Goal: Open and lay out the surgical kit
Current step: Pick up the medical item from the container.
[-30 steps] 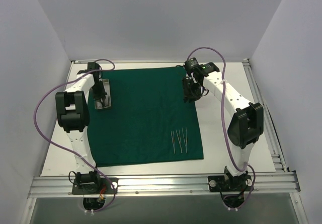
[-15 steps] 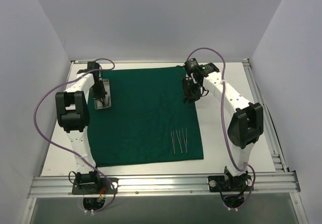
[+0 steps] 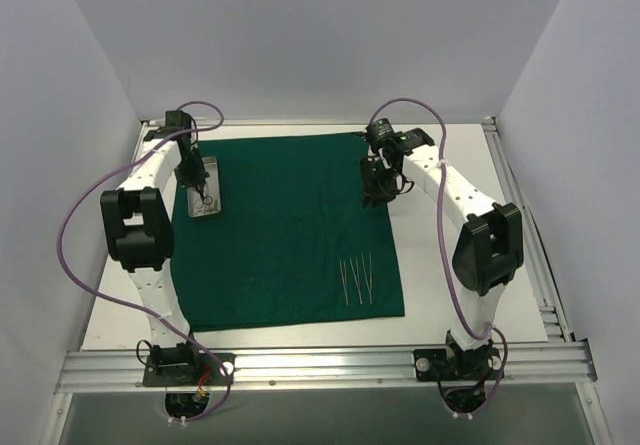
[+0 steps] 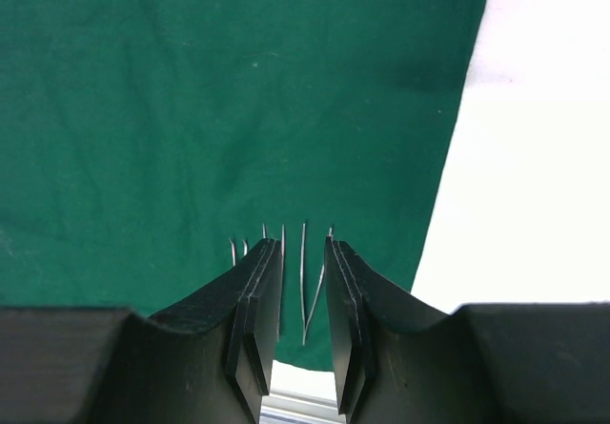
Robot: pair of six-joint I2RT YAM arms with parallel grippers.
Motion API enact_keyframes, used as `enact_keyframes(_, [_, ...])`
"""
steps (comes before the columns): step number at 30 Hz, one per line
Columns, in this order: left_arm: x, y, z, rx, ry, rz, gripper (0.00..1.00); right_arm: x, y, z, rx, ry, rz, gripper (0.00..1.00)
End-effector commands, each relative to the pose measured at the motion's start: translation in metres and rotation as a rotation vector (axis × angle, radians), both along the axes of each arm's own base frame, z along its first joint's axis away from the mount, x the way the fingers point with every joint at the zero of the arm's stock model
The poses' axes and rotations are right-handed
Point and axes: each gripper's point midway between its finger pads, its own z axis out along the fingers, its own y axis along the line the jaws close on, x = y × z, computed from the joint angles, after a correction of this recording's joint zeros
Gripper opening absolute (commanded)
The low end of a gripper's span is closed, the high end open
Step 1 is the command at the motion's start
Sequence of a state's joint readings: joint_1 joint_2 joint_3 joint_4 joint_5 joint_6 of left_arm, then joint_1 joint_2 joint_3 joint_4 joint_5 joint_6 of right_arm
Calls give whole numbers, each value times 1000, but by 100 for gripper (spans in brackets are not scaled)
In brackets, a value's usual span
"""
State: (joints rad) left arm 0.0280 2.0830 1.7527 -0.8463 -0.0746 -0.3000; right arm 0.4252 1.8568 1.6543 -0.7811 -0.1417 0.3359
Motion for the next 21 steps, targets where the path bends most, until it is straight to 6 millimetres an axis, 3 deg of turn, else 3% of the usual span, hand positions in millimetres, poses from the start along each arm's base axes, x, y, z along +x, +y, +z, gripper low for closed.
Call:
enact_keyframes(1, [3,1,51,2,-96,-14,2,-5,-1,19,27,-38,18,26])
enact_keyframes(8, [-20,-12,84,-49,-138,-69,2,0,14,27,104,-62,45,26])
enact_keyframes(13, [-48,-33,123,-127,-220,-135,2,1,33,43,193,-81,83,26])
enact_keyframes(17, [-79,-60,154,-223,-299,-194,2,10,57,68,318,-134,112,27])
enact_keyframes(18, [-89,-77,149,-259,-279,-234,2,11,63,73,350,-142,119,29])
enact_keyframes(20, [-103,-89,155,-276,-291,-249,2,14,79,87,433,-170,141,31])
enact_keyframes(21, [-114,-101,146,-295,-265,-268,2,13,88,92,464,-168,145,33])
